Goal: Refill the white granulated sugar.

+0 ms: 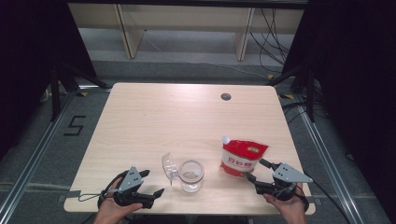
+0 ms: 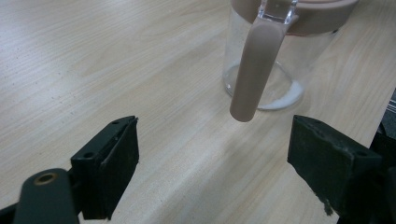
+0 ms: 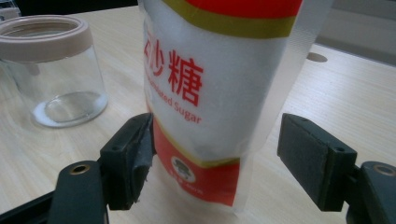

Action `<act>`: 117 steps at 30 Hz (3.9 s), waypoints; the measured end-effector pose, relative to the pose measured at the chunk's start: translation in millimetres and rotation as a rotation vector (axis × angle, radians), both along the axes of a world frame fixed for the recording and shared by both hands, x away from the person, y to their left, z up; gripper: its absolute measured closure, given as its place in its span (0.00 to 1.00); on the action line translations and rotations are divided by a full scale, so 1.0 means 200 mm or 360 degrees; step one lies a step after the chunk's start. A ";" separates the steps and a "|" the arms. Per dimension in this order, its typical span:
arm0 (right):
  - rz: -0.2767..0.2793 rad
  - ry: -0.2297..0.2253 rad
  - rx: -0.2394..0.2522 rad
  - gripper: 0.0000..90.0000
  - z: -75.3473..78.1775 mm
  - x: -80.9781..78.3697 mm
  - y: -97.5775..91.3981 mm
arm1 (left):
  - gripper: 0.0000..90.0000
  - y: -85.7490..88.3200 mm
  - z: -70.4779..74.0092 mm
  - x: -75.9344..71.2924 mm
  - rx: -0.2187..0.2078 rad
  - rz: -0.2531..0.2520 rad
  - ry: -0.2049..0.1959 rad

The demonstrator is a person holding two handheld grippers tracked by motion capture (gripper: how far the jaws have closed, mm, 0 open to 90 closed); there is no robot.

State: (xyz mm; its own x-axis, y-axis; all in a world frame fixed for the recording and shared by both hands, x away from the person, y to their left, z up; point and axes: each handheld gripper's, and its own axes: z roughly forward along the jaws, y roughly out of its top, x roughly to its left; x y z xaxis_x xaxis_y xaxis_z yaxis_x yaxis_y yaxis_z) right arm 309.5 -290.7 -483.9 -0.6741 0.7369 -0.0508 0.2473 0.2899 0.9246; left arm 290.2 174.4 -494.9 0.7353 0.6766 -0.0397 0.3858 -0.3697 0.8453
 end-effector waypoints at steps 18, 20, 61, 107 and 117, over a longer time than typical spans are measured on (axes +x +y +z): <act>0.0133 -0.0005 0.0054 0.38 -0.01 0.15 0.09 | 0.18 0.00 0.00 0.01 0.0014 -0.0028 -0.0016; 0.0117 0.0024 0.0070 0.39 -0.01 0.14 0.10 | 0.18 0.01 0.00 0.01 0.0004 -0.0031 -0.0014; 0.0097 -0.0092 0.0086 0.39 -0.07 0.15 0.18 | 0.18 0.00 -0.01 0.00 -0.0014 -0.0047 -0.0012; 0.0107 -0.0144 0.0239 0.36 -0.14 0.21 0.20 | 0.18 0.00 -0.01 0.01 -0.0034 -0.0023 -0.0017; 0.0140 -0.0105 0.0227 0.36 -0.14 0.22 0.20 | 0.18 0.00 -0.01 0.01 -0.0016 -0.0021 -0.0014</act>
State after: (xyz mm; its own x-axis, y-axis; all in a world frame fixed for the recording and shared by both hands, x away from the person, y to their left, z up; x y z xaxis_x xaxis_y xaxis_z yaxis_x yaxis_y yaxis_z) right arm 352.9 -251.2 -512.6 -0.7350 0.6780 0.0034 0.1639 0.1728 0.9712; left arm 292.1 174.6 -496.8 0.7446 0.6663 -0.0399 0.3732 -0.3661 0.8525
